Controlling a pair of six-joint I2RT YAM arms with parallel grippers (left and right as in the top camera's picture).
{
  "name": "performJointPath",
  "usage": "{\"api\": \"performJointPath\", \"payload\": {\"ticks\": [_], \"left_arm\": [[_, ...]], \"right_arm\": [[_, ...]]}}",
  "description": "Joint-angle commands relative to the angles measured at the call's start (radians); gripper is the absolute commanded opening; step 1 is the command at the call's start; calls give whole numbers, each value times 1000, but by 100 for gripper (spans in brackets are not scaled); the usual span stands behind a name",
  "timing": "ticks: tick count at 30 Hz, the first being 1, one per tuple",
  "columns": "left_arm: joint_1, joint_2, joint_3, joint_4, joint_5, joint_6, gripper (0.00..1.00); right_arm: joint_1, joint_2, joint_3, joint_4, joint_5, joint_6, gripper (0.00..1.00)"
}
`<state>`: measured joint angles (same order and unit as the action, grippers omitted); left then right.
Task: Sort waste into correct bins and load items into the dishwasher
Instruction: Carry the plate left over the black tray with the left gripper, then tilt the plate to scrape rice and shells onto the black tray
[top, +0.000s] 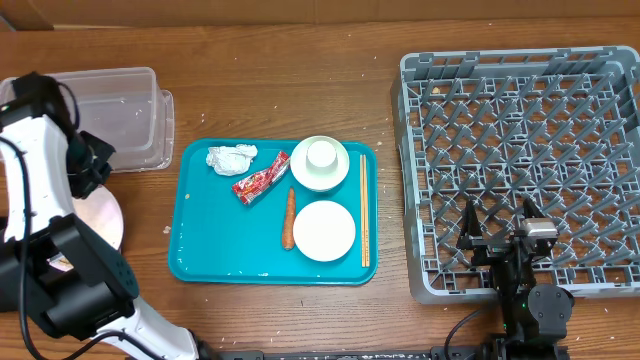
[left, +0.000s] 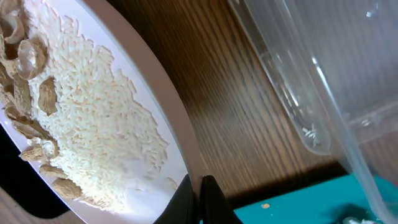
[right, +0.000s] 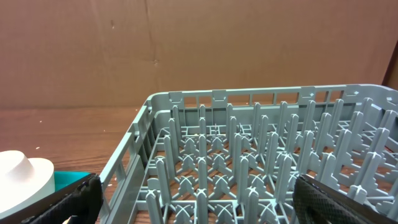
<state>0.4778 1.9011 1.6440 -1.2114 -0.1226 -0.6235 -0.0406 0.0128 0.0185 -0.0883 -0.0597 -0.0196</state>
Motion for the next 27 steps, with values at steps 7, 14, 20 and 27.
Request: {"api": "performJointPath", "payload": {"ticks": [7,14,20,27], "left_arm": [[114,1,23,68,71,27,4],[190,1,23,118,219,107,4],[257,1,23,132,401,131,4],[347,1,23,127,584,164,4]], "right_arm": [[-5,-10,-10,8,6,-3,100],[-5,-10,-10,8,6,-3,100],[-5,-10,-10,8,6,-3,100],[-5,-10,-10,8,6,-3,100]]}}
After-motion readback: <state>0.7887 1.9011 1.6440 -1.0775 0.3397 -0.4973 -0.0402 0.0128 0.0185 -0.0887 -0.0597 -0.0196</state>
